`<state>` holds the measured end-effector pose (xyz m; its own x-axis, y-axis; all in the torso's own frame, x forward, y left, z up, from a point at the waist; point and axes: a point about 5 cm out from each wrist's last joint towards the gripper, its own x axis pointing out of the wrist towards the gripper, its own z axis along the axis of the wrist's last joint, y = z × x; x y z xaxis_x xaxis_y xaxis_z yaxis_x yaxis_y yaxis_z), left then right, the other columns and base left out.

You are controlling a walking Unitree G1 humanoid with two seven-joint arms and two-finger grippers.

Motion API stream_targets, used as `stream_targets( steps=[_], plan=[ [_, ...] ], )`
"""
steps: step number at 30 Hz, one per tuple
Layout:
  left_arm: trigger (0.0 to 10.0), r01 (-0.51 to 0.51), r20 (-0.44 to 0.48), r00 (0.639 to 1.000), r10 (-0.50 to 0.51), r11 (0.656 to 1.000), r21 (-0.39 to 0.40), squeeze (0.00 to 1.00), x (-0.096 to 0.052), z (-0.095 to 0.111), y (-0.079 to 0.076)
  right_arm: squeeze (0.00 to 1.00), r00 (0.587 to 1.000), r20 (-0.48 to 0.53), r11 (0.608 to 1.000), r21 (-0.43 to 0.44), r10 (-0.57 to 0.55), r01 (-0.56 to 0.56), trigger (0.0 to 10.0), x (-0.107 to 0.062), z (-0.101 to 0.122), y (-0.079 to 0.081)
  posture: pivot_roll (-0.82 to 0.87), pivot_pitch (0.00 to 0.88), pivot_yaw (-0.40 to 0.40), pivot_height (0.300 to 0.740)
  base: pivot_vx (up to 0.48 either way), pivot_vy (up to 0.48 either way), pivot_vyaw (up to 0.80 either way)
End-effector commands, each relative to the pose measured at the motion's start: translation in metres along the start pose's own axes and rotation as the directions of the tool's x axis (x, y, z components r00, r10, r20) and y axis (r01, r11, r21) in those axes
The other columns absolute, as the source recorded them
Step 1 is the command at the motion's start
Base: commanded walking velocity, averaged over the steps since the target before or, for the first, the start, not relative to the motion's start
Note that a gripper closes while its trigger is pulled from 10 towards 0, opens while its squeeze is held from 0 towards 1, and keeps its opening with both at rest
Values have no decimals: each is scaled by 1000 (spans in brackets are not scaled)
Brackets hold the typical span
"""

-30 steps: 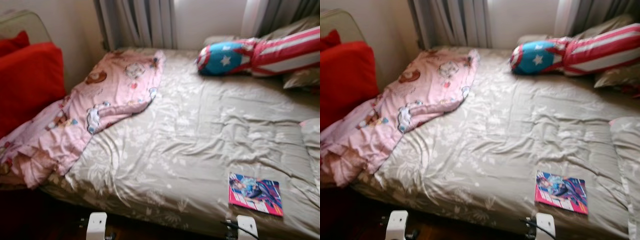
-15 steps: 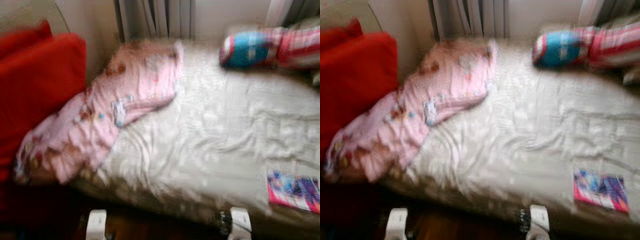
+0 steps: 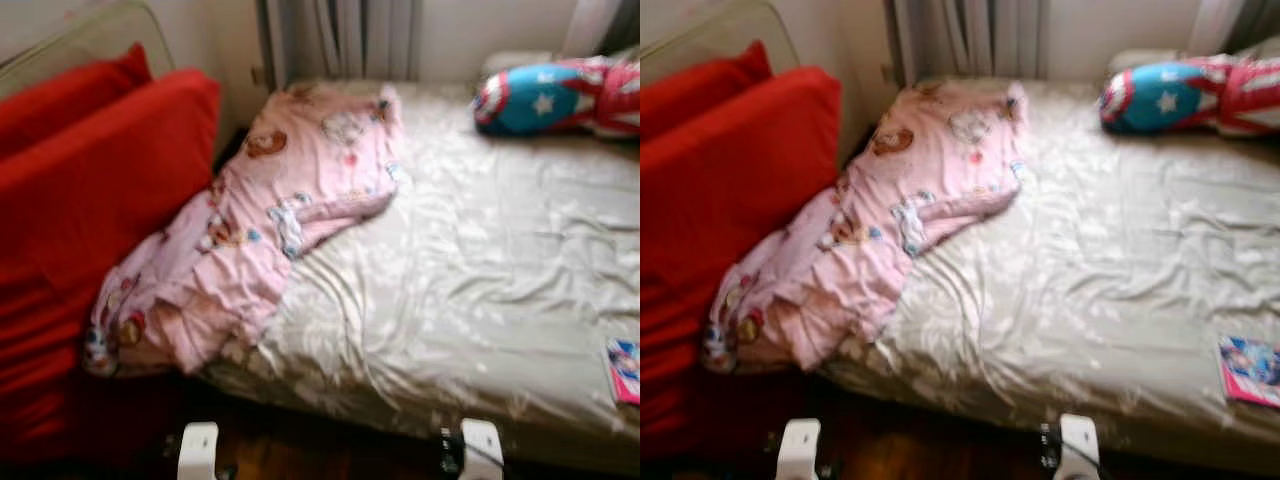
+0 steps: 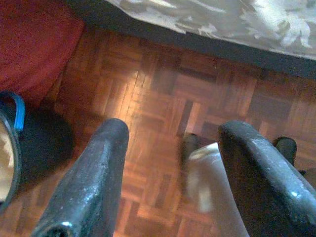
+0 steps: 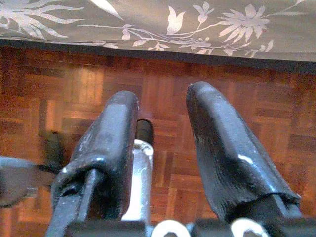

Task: Clean up the room

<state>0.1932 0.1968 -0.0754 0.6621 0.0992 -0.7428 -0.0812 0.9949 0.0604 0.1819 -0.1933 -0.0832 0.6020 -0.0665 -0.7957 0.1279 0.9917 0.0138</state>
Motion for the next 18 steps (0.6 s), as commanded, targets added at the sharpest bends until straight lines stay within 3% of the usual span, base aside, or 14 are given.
stream_targets(
  steps=[1, 10, 18],
  plan=[
    [10000, -16, -39, 999, 16, 1000, 20, 0, -3, -11, 7, 0, 1000, -14, 1000, 7, 17, -17, 10000, 0, -3, 6, -7, 121, 7, 740, 0, 0, 0],
    [10000, -17, -26, 1000, 17, 1000, 4, 0, -3, -11, 10, 0, 1000, -11, 1000, -6, 29, -29, 10000, 0, -4, 8, -5, 115, 13, 740, 0, 0, 0],
    [10000, -20, -21, 1000, 20, 1000, 7, 0, -3, -9, 11, 0, 999, -18, 999, -16, 46, -46, 10000, -3, -14, 12, -5, 101, 20, 740, 0, 0, 770]
  ],
)
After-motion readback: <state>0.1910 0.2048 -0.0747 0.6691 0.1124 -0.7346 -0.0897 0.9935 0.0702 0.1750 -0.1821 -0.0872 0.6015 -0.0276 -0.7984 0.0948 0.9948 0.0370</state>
